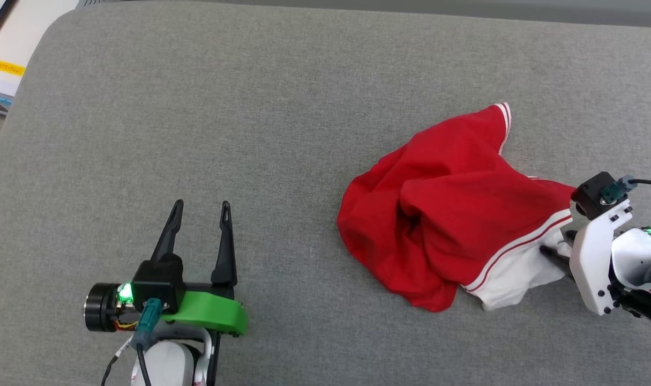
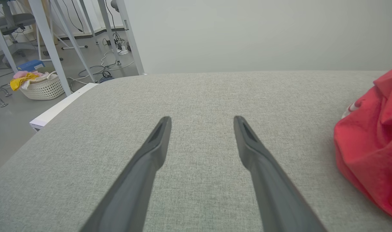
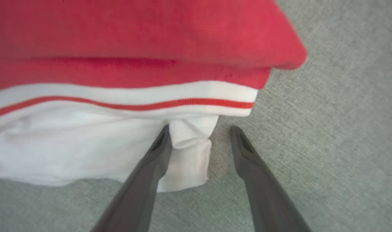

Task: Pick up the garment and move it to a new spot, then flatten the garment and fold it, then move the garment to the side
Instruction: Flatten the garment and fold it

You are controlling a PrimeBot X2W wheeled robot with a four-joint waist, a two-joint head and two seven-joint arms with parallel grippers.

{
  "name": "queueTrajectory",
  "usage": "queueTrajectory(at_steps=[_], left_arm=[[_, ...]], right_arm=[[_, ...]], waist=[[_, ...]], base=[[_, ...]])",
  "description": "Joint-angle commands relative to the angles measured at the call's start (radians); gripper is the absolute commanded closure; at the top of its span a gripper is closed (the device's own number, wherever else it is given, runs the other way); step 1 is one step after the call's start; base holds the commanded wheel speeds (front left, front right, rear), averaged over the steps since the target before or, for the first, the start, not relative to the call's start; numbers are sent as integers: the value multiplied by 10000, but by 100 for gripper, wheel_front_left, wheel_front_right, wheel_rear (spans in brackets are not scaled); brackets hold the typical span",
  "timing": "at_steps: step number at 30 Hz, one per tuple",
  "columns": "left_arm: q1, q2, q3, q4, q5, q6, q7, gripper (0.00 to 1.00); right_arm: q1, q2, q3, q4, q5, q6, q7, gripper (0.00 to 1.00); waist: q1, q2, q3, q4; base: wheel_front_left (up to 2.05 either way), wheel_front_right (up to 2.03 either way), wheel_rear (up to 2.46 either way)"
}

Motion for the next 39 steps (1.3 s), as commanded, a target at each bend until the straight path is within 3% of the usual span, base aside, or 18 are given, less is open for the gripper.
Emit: queueTrajectory(at_steps=[1,6,7,10,15,23,29,30,31,34,35,39], left_arm=[[-45,-42,32,16,46,28,-57,0],[83,-44,67,69,101,2,-57,0],[239,-45,86,95,112,15,-57,0],[405,-46,103,126,112,7,-57,0],[593,-47,132,136,121,-2,-57,0],[716,-49,115,167,156,-27,-57,0],[749,-35,145,180,188,-74,-57,0],[762,-29,159,182,192,-76,-57,0],[781,-22,179,187,193,-78,-57,0],[831,-1,210,215,204,-97,-57,0],[856,5,195,224,234,-117,-57,0],[876,20,176,195,254,-145,-57,0]], right_arm=[[312,534,437,404,114,19,-269,100],[332,324,-519,527,211,19,-1776,100],[704,86,-1322,514,158,19,-2403,100],[1377,-162,-2297,519,6,19,-2768,100],[2928,-241,-3827,532,-270,19,-2815,100],[5136,552,-5481,1167,-633,19,-2146,100],[5673,1146,-6142,1435,-1042,19,-2270,100],[5632,1211,-6287,1365,-1159,19,-2501,90],[5563,1274,-6476,1267,-1382,19,-2831,4],[5362,1460,-6935,827,-2041,19,-3743,0],[5201,1829,-7503,57,-2639,19,-4675,0],[5085,2563,-8145,-1056,-3505,19,-5569,0]], waist=[[0,0,-201,-171],[0,0,-636,-433],[0,0,-935,-588],[0,0,-1193,-712],[0,0,-1466,-854],[0,0,-1657,-900],[0,0,-1709,-889],[0,0,-1723,-898],[0,0,-1750,-913],[0,0,-1852,-936],[0,0,-1962,-931],[0,0,-2066,-902]], base=[[0,0,0],[0,0,0],[0,0,0],[0,0,0],[0,0,0],[0,0,0],[0,0,0],[0,0,0],[0,0,0],[0,0,0],[0,0,0],[0,0,0]])
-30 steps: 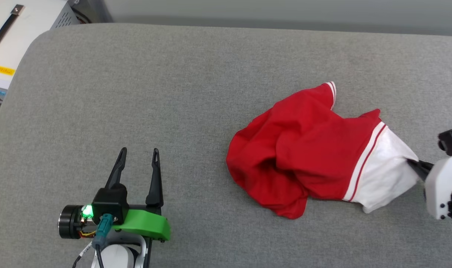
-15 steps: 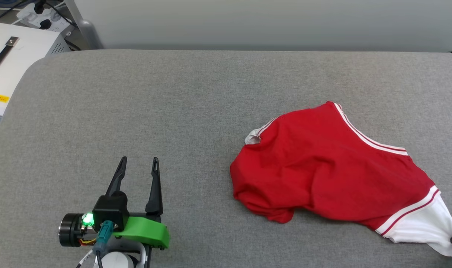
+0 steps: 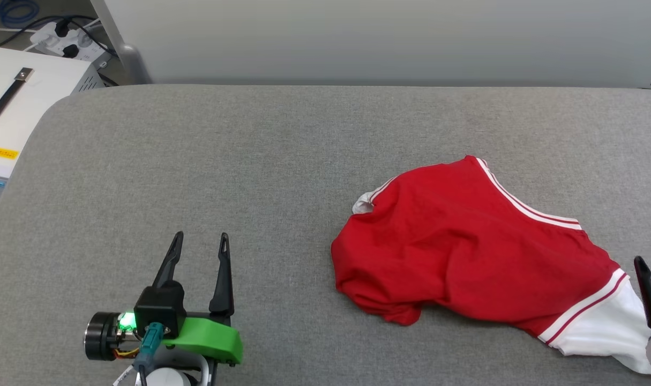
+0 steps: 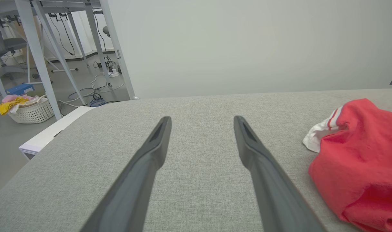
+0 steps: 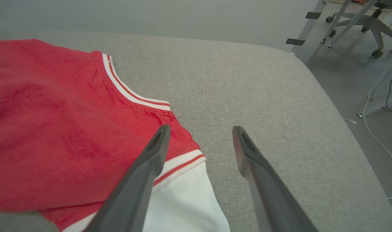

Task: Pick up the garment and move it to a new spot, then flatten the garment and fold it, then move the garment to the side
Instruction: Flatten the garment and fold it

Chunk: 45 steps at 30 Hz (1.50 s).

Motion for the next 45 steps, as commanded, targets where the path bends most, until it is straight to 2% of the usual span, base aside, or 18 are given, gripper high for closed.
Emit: queueTrajectory(at_steps=[1,6,9,11,18,23,28,33,38,45], left_arm=[[106,32,1,-18,104,-43,-59,0],[-26,130,-12,-84,123,-131,-59,0],[-379,258,-51,-171,161,-252,-59,0],[-737,370,-78,-214,185,-350,-59,0],[-2566,887,-486,-65,31,-1005,-59,0],[-4326,1576,-1551,625,-278,-1279,-59,0],[-6431,2518,-3643,1233,-1728,-1301,359,0],[-8528,3316,-6029,1343,-3843,-1303,2025,0],[-10312,3741,-8112,1182,-6198,-1304,3853,0],[-12024,3991,-10534,1601,-8390,-1305,6270,0]], right_arm=[[-150,247,-94,-301,-258,-6,-197,0],[-200,1447,-612,-1844,-1384,-6,-1064,0],[-147,2338,-475,-2709,-1824,-6,-1535,0],[-86,2708,-201,-2996,-2011,-6,-1752,0],[-69,3171,866,-2775,-2206,-6,-2281,0],[-222,3239,1387,-2432,-2332,-6,-2423,0],[-514,3252,1683,-2227,-2361,-6,-2551,0],[-811,3279,1836,-2148,-2471,-6,-2625,0],[-1142,3315,1978,-2037,-2626,-6,-2668,0],[-1687,3403,2290,-1852,-2741,-6,-2702,0]], waist=[[0,0,-40,23],[0,0,-94,71],[0,0,-36,135],[0,0,20,161],[0,0,368,100],[0,0,680,-142],[0,0,1037,-475],[0,0,1443,-760],[0,0,1883,-1038],[0,0,2475,-1431]], base=[[0,0,0],[0,0,0],[0,0,0],[0,0,0],[0,0,0],[0,0,0],[0,0,0],[0,0,0],[0,0,0],[0,0,0]])
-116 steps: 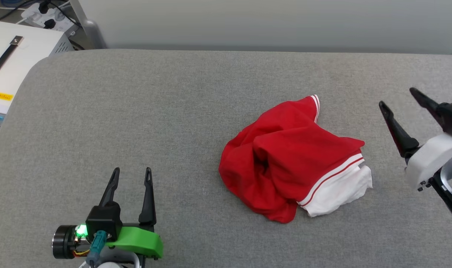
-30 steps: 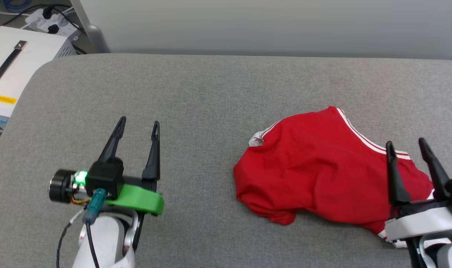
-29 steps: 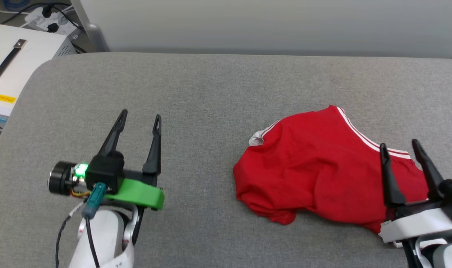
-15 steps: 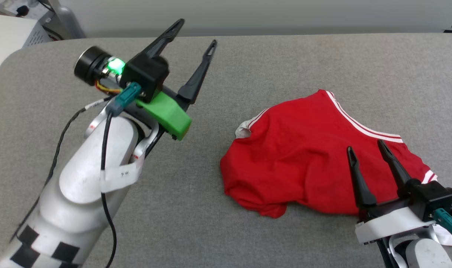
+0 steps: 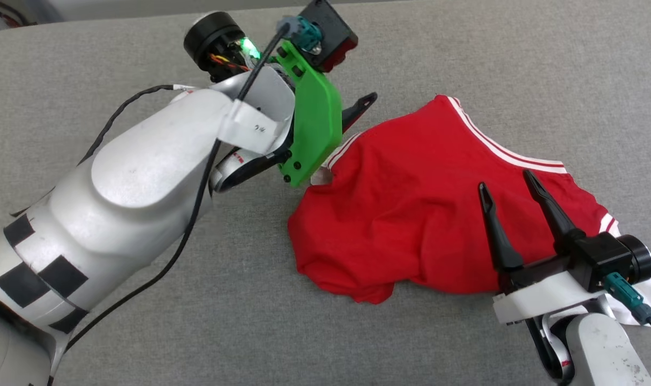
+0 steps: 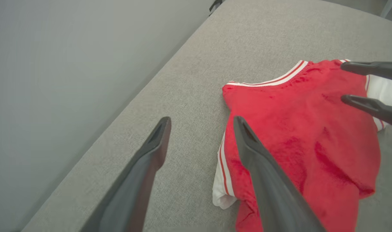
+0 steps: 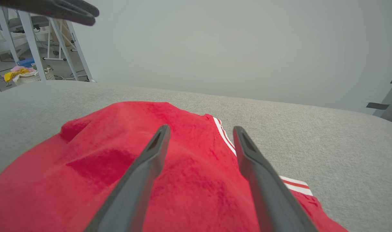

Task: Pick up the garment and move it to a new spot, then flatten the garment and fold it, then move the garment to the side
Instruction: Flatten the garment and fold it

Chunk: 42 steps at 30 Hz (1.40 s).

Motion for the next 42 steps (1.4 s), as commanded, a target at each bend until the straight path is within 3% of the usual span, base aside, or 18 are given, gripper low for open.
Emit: queueTrajectory(at_steps=[1,8,15,20,27,28,29,30,33,37,42], left_arm=[[-313,4,-291,146,-379,-24,348,0],[-1077,-280,-1537,771,-1153,-24,1750,0],[-290,-475,-1692,1133,-259,-24,2917,0],[731,-265,-1695,975,664,-24,3891,0],[1407,-31,-1696,887,1036,-25,3918,0],[1456,-19,-1696,842,1123,-25,3840,9],[1475,-11,-1696,823,1177,-25,3704,72],[1472,-6,-1696,815,1239,-25,3530,100],[1362,-4,-1696,784,1445,-25,2607,100],[1054,72,-1697,852,1402,-25,559,100],[1084,561,-1309,1053,1148,-2,-1925,100]], right_arm=[[-228,50,37,34,-60,-7,-66,0],[-738,139,141,145,-168,-7,-97,0],[-1189,303,241,176,-187,-7,-110,0],[-1295,388,237,178,-268,-7,-112,0],[-1335,474,203,172,-359,-7,-113,0],[-1335,481,198,170,-383,-7,-113,0],[-1325,484,186,168,-407,-7,-113,0],[-1306,485,167,166,-433,-7,-113,0],[-1201,485,143,176,-495,-7,-113,0],[-951,451,51,164,-542,-7,-114,0],[-480,433,-164,150,-608,-7,-114,0]], waist=[[-1,0,395,-325],[-1,0,1027,-657],[-1,0,1534,-958],[-1,0,1685,-1108],[-1,0,1709,-1176],[-1,0,1681,-1168],[-1,0,1647,-1149],[-1,0,1603,-1115],[-1,0,1369,-989],[-1,0,895,-748],[-1,0,260,-356]], base=[[0,0,0],[0,0,0],[0,0,0],[0,0,0],[0,0,0],[0,0,0],[0,0,0],[0,0,0],[0,0,0],[0,0,0],[0,0,0]])
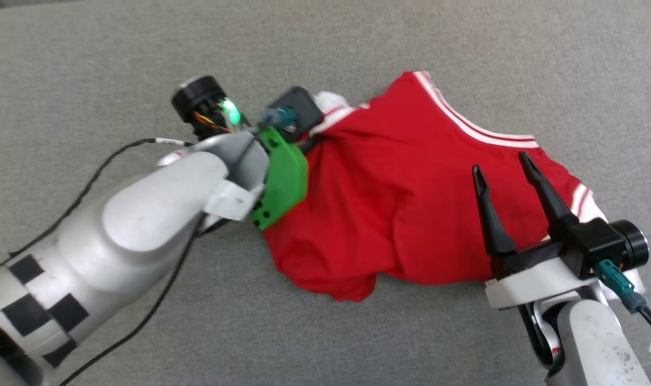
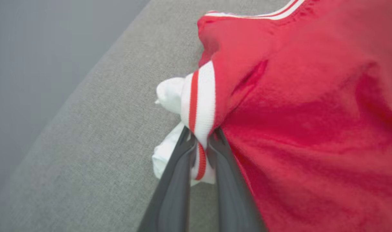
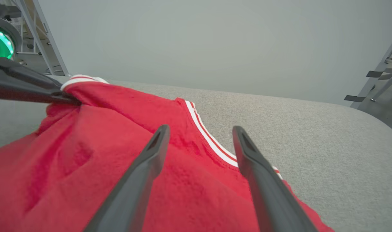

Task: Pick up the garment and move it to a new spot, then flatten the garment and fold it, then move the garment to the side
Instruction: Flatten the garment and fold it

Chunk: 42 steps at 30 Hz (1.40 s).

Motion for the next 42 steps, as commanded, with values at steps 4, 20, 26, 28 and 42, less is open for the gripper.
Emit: queueTrajectory(at_steps=[4,20,26,28,42], left_arm=[[781,863,542,-110,-233,470,-1261,100],[3562,3969,1688,-1455,-1045,3152,-2960,100],[4189,3456,1456,-1182,-1300,3255,-3124,100],[4390,3110,1328,-904,-1419,3164,-3159,100],[5196,1300,1011,1349,-1824,2591,-4039,0]], right_arm=[[438,-19,-130,-14,-89,-6,-58,0],[998,-69,-398,-97,-108,-6,-59,0],[991,-97,-358,-38,-74,-6,-59,0],[1004,-89,-368,-7,-80,-6,-59,0],[1272,-91,-652,179,-96,-6,-59,0]], waist=[[0,0,-864,666],[0,0,-1268,1338],[0,0,-1237,1258],[0,0,-1237,1203],[0,0,-1655,1255]], base=[[0,0,0],[0,0,0],[0,0,0],[0,0,0],[0,0,0]])
